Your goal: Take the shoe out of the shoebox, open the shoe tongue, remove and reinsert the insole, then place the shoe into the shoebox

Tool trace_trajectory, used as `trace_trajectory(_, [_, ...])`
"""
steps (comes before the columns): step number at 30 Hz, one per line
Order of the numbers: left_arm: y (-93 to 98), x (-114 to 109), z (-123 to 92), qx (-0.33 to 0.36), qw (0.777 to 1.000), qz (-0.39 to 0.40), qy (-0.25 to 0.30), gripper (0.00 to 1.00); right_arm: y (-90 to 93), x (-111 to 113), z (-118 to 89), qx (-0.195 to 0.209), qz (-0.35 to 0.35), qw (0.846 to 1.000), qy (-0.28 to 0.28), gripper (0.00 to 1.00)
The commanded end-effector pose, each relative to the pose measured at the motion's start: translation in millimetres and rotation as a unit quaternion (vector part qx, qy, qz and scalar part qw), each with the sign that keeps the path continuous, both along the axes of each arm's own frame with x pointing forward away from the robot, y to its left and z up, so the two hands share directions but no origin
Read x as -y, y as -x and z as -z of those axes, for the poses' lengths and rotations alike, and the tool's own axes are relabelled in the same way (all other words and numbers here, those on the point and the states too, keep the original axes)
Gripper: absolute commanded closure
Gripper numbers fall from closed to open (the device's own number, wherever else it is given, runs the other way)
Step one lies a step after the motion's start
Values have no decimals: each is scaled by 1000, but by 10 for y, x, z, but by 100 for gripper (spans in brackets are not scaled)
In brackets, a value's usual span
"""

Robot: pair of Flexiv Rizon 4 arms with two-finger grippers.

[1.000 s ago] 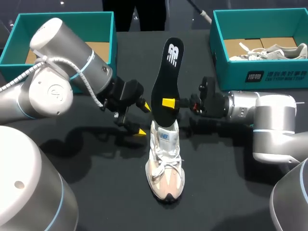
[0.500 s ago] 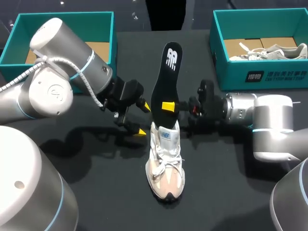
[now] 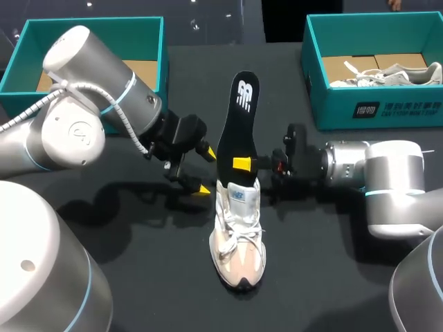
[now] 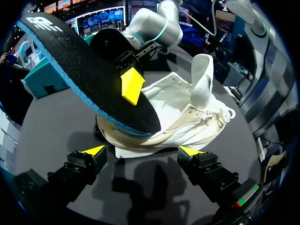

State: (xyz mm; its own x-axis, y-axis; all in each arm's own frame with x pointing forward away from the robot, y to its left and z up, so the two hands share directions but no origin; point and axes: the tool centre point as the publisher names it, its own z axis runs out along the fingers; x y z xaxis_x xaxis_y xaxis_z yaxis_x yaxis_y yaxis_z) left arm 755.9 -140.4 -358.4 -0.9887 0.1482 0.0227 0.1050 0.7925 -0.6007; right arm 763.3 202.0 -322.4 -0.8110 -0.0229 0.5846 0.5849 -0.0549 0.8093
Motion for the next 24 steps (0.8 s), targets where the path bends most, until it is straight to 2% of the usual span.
trace_trajectory(1, [2,5,3,0,1000,0,-1,0,63,-46,100,-8,-3,1000,2,100])
trace_trajectory(17, [2,5,3,0,1000,0,-1,0,254,-91,265,-49,1,998,30,100])
trace_trajectory(24, [2,5,3,0,1000,0,-1,0,290,-78,271,-48,1,999,22,100])
